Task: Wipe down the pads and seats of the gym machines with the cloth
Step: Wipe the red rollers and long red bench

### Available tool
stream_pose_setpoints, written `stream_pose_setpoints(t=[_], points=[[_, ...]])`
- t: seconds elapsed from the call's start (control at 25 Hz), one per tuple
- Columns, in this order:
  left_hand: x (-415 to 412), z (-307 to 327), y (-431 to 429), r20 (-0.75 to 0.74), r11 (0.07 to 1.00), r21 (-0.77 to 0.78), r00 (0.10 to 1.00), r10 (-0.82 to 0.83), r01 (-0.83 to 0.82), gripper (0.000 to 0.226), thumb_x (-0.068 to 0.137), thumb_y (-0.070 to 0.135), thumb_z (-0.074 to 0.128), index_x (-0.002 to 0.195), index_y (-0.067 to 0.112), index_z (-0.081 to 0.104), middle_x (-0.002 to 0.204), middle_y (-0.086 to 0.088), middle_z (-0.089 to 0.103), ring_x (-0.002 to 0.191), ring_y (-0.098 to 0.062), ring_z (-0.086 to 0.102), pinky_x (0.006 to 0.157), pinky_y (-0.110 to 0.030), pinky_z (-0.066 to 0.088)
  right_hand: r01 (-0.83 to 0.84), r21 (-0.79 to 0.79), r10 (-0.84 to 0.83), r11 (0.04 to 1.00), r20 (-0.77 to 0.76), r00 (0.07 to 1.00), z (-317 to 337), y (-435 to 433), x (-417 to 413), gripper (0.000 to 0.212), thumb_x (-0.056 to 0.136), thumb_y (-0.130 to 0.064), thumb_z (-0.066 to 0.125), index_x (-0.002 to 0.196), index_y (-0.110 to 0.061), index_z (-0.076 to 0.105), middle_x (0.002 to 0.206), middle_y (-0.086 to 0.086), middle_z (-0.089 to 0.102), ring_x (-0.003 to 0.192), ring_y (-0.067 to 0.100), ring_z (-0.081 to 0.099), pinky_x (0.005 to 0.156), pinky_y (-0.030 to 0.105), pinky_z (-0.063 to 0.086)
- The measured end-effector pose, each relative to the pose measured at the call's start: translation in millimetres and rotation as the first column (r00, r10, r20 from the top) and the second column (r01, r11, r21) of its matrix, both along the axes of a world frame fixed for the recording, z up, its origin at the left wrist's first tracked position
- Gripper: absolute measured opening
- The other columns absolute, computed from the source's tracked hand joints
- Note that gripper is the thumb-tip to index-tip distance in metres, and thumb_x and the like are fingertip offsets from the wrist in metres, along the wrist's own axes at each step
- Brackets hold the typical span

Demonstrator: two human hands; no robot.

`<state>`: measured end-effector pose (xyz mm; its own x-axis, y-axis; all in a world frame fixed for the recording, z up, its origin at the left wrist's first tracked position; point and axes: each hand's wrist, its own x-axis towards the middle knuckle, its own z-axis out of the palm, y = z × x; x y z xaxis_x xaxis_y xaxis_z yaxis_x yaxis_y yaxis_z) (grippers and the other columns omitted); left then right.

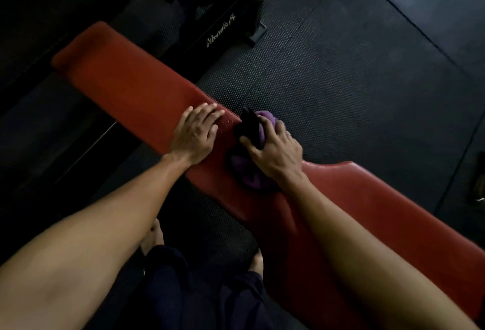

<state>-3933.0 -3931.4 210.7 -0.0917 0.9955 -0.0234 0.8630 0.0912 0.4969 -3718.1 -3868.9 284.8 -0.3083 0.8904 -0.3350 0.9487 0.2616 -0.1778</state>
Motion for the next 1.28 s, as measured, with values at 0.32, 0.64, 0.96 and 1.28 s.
stream_pose_setpoints(t=[0.32, 0.64, 0.96, 1.28], points=[[-20, -19, 5, -0.023, 0.999, 0.015, 0.999, -0.042, 0.043, 0.052, 0.103, 0.034, 0.031, 0.153, 0.024, 0.039, 0.163, 0.0, 0.029, 0.153, -0.018, 0.019, 0.124, -0.05, 0.011, -0.105, 0.042, 0.104, 0.994, 0.038, 0.994, -15, 10, -30, 0.083, 0.086, -0.079, 0.043, 0.153, -0.032, 0.037, 0.134, 0.011, 0.053, 0.114, 0.034, 0.059, 0.095, 0.043, 0.049], [-22, -21, 6, 0.048, 0.996, 0.09, 0.999, -0.021, 0.016, 0.054, 0.097, 0.021, 0.038, 0.149, 0.009, 0.044, 0.158, -0.005, 0.039, 0.15, -0.022, 0.029, 0.123, -0.053, 0.017, -0.146, -0.156, 0.143, 0.977, -0.032, 0.989, -15, 41, -53, 0.067, 0.084, -0.065, 0.059, 0.145, -0.04, 0.042, 0.124, 0.004, 0.054, 0.105, 0.032, 0.063, 0.084, 0.04, 0.05], [-22, -17, 8, 0.049, 0.999, 0.038, 0.998, -0.03, 0.028, 0.058, 0.096, 0.023, 0.038, 0.153, 0.012, 0.039, 0.162, -0.002, 0.033, 0.152, -0.02, 0.023, 0.123, -0.054, 0.015, 0.027, 0.09, -0.025, 0.996, -0.019, 1.0, -16, 4, -35, 0.065, 0.083, -0.071, 0.055, 0.132, -0.028, 0.059, 0.12, 0.017, 0.056, 0.107, 0.041, 0.055, 0.094, 0.047, 0.045], [-23, -24, 4, -0.005, 0.997, 0.069, 0.999, -0.032, 0.032, 0.055, 0.1, 0.026, 0.035, 0.153, 0.009, 0.037, 0.16, -0.005, 0.036, 0.15, -0.024, 0.027, 0.121, -0.054, 0.019, -0.154, -0.103, 0.146, 0.983, -0.081, 0.986, -11, 15, -69, 0.077, 0.085, -0.073, 0.054, 0.15, -0.034, 0.041, 0.144, 0.014, 0.043, 0.124, 0.041, 0.05, 0.104, 0.048, 0.045]])
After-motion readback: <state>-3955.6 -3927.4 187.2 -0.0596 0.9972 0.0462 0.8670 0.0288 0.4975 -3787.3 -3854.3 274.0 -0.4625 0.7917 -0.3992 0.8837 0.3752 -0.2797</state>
